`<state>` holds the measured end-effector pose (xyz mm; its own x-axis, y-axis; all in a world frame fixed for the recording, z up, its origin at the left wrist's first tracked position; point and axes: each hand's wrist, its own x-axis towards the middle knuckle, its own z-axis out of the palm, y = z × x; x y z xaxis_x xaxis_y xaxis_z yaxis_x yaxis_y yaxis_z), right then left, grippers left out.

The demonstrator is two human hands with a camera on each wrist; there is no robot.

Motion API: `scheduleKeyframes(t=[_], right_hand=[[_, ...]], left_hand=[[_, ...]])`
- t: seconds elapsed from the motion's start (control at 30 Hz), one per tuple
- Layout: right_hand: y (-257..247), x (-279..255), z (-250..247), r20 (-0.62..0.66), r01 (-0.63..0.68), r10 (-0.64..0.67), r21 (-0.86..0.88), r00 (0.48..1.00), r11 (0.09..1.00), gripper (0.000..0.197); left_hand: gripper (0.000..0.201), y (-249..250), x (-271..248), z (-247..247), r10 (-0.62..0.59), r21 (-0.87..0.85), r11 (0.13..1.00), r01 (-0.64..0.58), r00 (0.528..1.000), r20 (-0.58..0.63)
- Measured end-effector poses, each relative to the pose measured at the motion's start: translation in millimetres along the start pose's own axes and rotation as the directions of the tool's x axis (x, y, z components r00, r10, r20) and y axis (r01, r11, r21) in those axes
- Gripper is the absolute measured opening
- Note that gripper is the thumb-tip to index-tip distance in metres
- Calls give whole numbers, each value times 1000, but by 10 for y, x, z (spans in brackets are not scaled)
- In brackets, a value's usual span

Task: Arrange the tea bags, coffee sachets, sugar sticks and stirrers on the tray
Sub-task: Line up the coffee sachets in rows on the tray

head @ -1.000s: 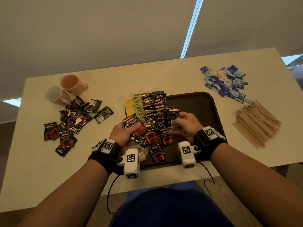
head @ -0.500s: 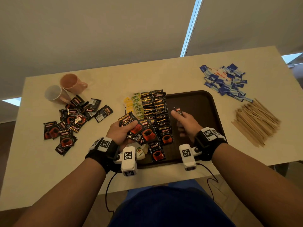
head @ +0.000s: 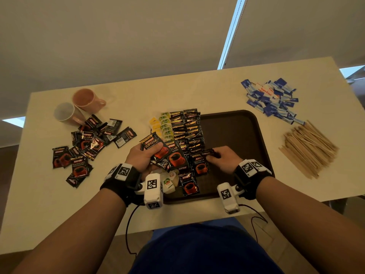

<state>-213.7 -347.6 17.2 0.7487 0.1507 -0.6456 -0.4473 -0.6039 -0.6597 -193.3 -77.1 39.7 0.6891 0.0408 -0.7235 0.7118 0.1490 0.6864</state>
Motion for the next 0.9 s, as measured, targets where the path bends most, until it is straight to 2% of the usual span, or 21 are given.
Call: scheduleKeyframes(t=[0.07,0.17,0.23,0.43,0.7,0.9], right_hand=[[75,4,21,-2,-12,12,26,1000,1000,8],[124,36,95,-11,-47,49,93,999,995,23],[155,67,148,-23,-74,76,87,997,993,19],[276,119,236,-55,-36,28,-151,998,988,14],[299,218,261,-214,-94,42,-237,976,967,14],[313,215,258,-220,-117,62,-249,974,962,22]], left_hand=[[39,-2,6,-10,1,1,1000,-1,1000,1],[37,-11,12,-22,-3,6,1000,3,1000,-5],[36,-23,19,-35,-8,15,1000,8,1000,-8],[33,-43,21,-66,-13,14,1000,14,1000,-14],[38,-74,24,-49,-23,1,1000,23,1000,-1],[34,-127,4,33,-21,12,1000,21,999,27]])
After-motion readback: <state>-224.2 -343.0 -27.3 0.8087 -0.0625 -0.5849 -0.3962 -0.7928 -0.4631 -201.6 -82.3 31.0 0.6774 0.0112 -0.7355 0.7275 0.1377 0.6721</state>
